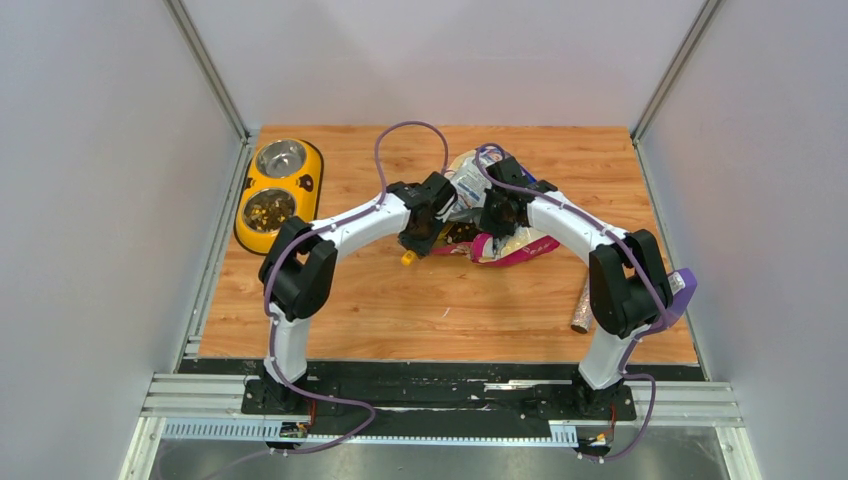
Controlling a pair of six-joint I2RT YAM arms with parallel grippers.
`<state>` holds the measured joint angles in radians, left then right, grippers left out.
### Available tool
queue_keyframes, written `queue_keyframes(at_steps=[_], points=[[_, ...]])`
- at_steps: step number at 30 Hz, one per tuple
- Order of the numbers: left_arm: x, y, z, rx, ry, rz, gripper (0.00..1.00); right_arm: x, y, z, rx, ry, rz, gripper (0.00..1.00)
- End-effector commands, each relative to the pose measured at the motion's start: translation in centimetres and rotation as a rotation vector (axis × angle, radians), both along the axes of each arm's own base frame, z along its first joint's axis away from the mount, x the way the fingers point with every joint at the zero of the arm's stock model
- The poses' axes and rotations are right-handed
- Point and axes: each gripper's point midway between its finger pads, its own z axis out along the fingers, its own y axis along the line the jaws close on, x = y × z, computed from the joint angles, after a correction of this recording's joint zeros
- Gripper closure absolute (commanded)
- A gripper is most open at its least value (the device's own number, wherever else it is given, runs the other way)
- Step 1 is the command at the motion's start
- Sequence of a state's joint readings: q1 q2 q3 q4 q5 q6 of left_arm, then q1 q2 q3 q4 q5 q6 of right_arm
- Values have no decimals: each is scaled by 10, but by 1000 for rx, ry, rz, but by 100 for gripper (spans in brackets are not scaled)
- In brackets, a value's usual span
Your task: Serve the pet food
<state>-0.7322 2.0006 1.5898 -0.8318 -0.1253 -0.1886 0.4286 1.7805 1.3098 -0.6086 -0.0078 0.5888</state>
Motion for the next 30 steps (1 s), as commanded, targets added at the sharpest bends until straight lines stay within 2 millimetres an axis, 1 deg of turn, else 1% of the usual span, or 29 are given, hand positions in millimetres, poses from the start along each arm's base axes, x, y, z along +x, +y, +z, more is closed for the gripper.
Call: queue_keyframes(at_steps=[1, 2, 3, 4, 5, 6, 7, 8, 9, 10, 11, 12, 13, 14, 19, 20, 21, 22, 25, 26, 27, 28, 29, 30], points=[[29, -26, 39, -146, -176, 3, 100, -3, -19, -10, -61, 21, -39, 100], [27, -23, 42, -140, -178, 4, 100, -3, -19, -8, -61, 18, -40, 100], [22, -18, 40, -125, -165, -1, 100, -2, -19, -7, -61, 14, -40, 100], [19, -15, 46, -128, -170, -2, 100, -2, -19, -4, -61, 9, -41, 100], [11, -8, 39, -111, -151, -3, 100, -1, -19, -2, -61, 4, -44, 100], [8, -6, 45, -126, -160, -7, 100, 0, -20, -1, -63, -1, -46, 100], [-1, 0, 37, -113, -140, -12, 100, 1, -20, 1, -63, -6, -47, 100], [-3, 0, 46, -141, -157, -18, 100, 2, -20, 3, -62, -11, -50, 100], [-12, 6, 37, -132, -138, -22, 100, 3, -20, 4, -59, -13, -49, 100], [-15, 4, 44, -163, -147, -34, 100, 3, -19, 5, -57, -16, -50, 100], [-21, 8, 39, -161, -132, -41, 100, 4, -19, 6, -55, -18, -49, 100], [-25, 6, 44, -187, -135, -54, 100, 4, -19, 7, -54, -19, -50, 100], [-29, 8, 41, -188, -124, -57, 100, 5, -18, 8, -52, -21, -51, 100], [-31, 8, 45, -200, -125, -60, 100, 5, -18, 10, -52, -24, -50, 100], [-49, 19, 46, -196, -86, -52, 100, 8, -18, 14, -49, -36, -50, 100], [-53, 22, 42, -199, -80, -46, 100, 8, -17, 15, -48, -36, -49, 100], [-55, 22, 46, -212, -89, -46, 100, 9, -17, 16, -47, -38, -49, 100], [-55, 22, 44, -217, -92, -49, 100, 9, -17, 16, -47, -38, -49, 100], [-63, 30, 45, -194, -77, -59, 100, 11, -16, 19, -46, -43, -47, 100], [-67, 34, 41, -183, -68, -66, 100, 12, -16, 19, -46, -45, -45, 100], [-70, 37, 45, -185, -76, -79, 100, 12, -16, 20, -46, -47, -45, 100], [-75, 42, 41, -175, -68, -85, 100, 13, -15, 21, -46, -47, -45, 100], [-77, 45, 47, -182, -86, -96, 100, 13, -15, 21, -44, -47, -45, 100], [-81, 48, 46, -178, -83, -102, 100, 14, -15, 22, -44, -48, -45, 100]])
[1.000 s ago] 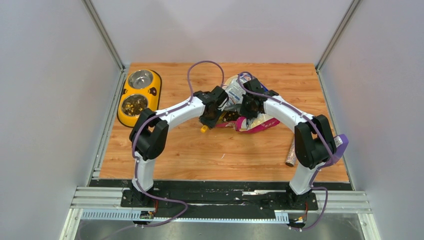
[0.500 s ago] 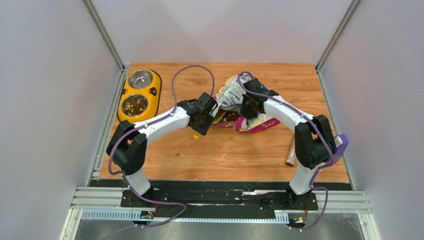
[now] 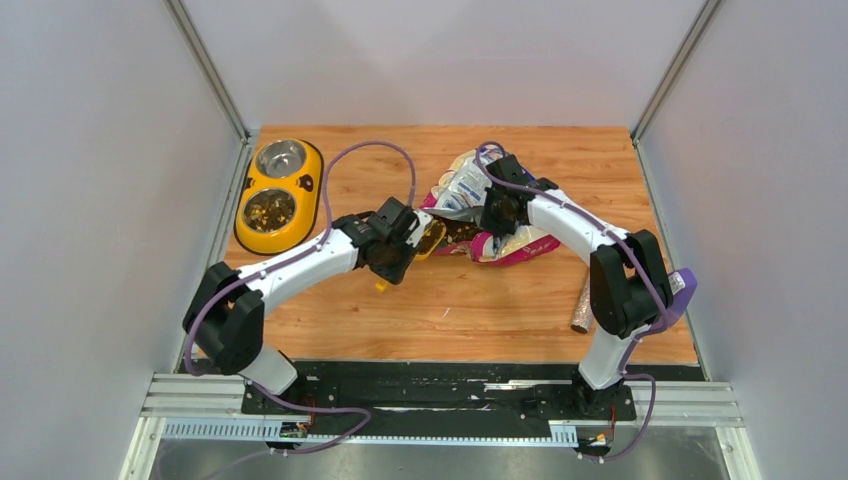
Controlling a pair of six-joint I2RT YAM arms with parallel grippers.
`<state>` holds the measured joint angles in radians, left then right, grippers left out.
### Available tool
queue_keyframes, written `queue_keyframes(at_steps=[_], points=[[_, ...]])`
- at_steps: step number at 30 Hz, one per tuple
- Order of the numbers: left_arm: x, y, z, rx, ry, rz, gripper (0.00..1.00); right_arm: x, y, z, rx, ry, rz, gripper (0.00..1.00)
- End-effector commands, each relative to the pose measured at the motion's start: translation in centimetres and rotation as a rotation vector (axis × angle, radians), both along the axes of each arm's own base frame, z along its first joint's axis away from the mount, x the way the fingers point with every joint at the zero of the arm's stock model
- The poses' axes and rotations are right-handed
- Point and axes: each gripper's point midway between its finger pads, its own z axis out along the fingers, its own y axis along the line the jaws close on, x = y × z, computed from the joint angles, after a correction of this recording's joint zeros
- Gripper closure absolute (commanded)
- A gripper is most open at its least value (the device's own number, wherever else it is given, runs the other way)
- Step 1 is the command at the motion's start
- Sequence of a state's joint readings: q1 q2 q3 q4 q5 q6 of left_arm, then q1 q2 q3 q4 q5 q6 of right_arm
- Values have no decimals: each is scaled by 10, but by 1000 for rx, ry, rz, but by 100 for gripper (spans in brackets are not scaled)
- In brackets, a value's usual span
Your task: Serve the pet food
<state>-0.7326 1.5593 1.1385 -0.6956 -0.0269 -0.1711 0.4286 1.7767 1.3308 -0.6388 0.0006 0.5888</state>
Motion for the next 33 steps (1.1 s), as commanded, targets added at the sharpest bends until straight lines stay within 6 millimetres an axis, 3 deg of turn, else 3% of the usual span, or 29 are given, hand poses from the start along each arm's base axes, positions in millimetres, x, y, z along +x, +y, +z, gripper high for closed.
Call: queue_keyframes(at_steps=[1, 7, 18, 26, 33], points=[[-10, 6, 24, -49, -67, -58, 100, 15, -13, 17, -33, -52, -40, 100], [-23, 4, 38, -131, -91, -95, 100, 19, -9, 18, -24, -50, -40, 100], [-35, 28, 61, -160, -214, -96, 100, 25, -6, 21, -11, -52, -55, 100], [-17, 49, 82, -120, -334, 55, 100, 28, -4, 20, -6, -48, -57, 100], [22, 50, 102, -73, -354, 264, 100, 29, -2, 18, -6, -41, -53, 100]])
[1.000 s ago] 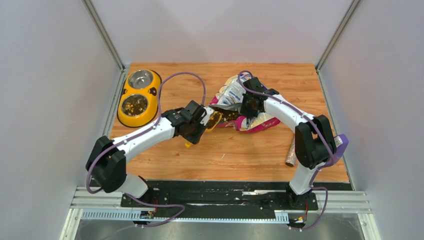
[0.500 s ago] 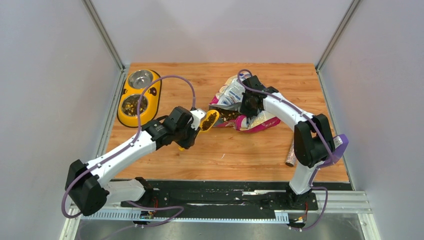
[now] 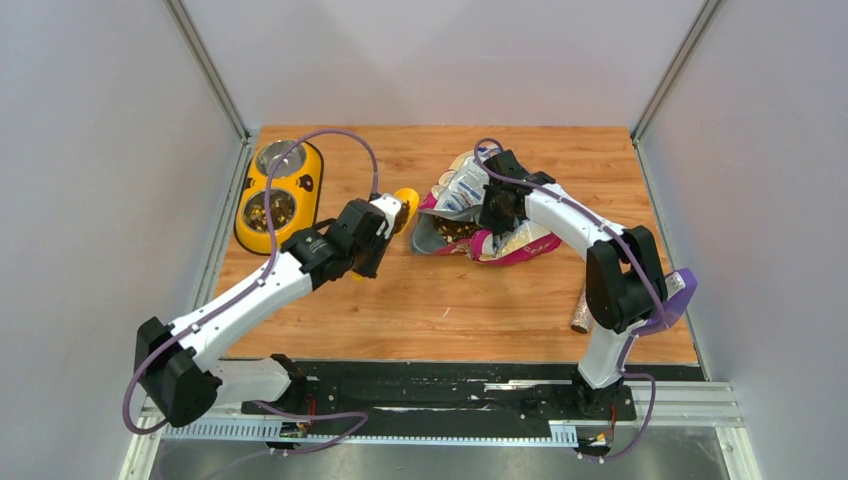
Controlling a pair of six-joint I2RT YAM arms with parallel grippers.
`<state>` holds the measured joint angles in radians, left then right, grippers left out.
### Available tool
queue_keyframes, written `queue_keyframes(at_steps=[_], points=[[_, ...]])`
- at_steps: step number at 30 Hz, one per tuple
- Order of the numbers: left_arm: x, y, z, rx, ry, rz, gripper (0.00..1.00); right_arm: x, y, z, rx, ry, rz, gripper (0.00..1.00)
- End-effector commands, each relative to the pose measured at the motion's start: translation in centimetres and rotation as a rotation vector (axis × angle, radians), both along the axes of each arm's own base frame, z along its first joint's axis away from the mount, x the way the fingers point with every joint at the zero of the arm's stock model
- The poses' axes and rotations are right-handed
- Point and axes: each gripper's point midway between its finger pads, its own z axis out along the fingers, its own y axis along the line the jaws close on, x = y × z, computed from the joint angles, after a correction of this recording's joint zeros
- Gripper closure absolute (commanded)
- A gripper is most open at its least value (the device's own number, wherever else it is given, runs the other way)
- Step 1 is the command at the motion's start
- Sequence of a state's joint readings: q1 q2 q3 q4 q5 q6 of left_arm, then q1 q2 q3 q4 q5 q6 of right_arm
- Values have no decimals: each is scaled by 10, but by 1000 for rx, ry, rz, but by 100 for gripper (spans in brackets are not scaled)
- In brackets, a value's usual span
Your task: Serve the pet food
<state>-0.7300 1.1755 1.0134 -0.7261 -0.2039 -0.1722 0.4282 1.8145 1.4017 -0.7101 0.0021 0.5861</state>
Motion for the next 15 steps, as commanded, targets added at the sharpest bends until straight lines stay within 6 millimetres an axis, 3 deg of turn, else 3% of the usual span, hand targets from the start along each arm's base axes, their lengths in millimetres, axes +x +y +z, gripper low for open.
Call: queue_keyframes(at_steps=[1, 10, 15], points=[[39, -5, 42, -71, -94, 177, 100, 26, -3, 15, 12, -74, -54, 100], [86, 30, 62, -158, -35, 444, 100, 28, -4, 14, 11, -74, -58, 100], [115, 66, 67, -213, -12, 619, 100, 28, -6, 14, 15, -69, -64, 100]])
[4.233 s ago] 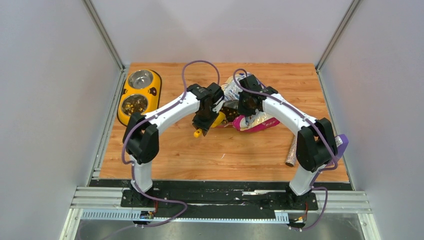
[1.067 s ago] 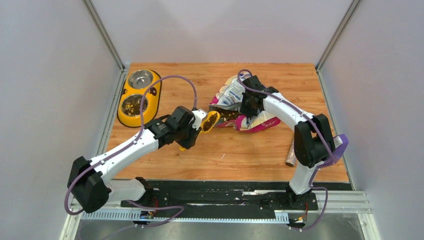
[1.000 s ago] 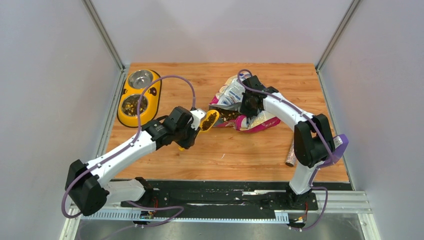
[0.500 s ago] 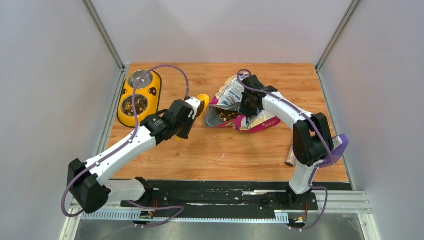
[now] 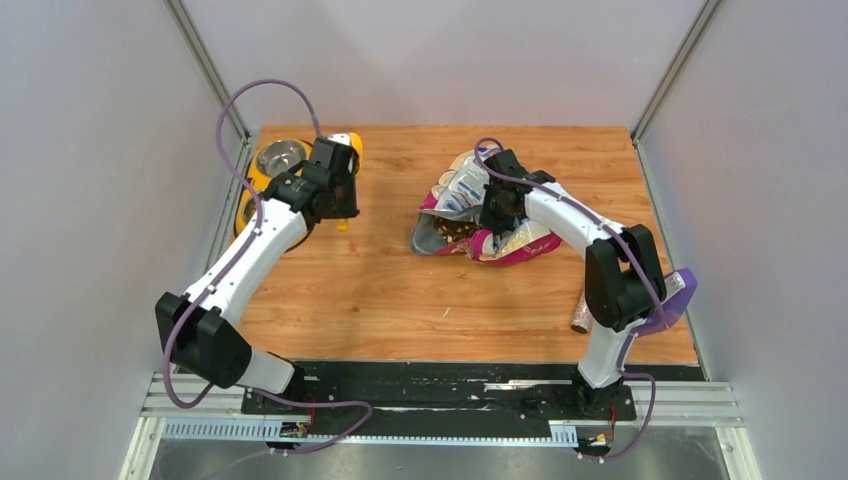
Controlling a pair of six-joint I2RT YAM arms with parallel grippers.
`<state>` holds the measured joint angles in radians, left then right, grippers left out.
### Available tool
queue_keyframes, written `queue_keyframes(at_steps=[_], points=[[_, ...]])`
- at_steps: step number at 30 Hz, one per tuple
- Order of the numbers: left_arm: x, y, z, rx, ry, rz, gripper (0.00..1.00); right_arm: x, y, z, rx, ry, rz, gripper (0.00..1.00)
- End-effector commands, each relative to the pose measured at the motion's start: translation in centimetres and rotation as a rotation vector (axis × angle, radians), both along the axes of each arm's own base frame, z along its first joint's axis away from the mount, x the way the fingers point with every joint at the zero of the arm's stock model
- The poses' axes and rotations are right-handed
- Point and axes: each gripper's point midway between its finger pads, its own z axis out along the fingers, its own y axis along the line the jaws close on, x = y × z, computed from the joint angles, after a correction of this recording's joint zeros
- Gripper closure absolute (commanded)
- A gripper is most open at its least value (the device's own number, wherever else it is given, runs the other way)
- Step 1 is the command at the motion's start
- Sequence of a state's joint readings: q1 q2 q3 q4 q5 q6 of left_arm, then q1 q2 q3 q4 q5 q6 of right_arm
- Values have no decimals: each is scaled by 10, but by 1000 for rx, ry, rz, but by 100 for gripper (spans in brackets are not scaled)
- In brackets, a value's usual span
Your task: Serve the pet food
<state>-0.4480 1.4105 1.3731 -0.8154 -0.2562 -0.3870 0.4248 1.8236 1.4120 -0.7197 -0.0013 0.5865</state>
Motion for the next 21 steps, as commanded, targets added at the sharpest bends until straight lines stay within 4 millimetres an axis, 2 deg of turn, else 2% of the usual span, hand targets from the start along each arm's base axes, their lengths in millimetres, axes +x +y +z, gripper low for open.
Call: queue_keyframes(at_steps=[1, 3, 5, 6, 7, 8, 9, 10, 13, 21], points=[[22, 23, 15, -103, -9, 163, 100, 27, -5, 15, 15, -79, -62, 100], [32, 34, 13, -150, 1, 222, 100, 26, -6, 15, 12, -79, -58, 100], [44, 53, 8, -199, 17, 298, 100, 26, -7, 14, 7, -80, -56, 100], [49, 53, 4, -233, 30, 313, 100, 26, -8, 14, 5, -80, -56, 100], [54, 66, 3, -252, 31, 351, 100, 26, -9, 14, 2, -80, -57, 100], [60, 65, -2, -294, 45, 357, 100, 26, -9, 14, -1, -82, -59, 100], [66, 77, -7, -317, 57, 390, 100, 26, -10, 13, -4, -81, -59, 100], [71, 76, -7, -367, 61, 384, 100, 26, -11, 13, -8, -82, -60, 100], [87, 96, -18, -470, 87, 438, 100, 27, -11, 15, -12, -90, -59, 100], [120, 123, -43, -562, 125, 517, 100, 37, -14, 18, -22, -107, -58, 100]])
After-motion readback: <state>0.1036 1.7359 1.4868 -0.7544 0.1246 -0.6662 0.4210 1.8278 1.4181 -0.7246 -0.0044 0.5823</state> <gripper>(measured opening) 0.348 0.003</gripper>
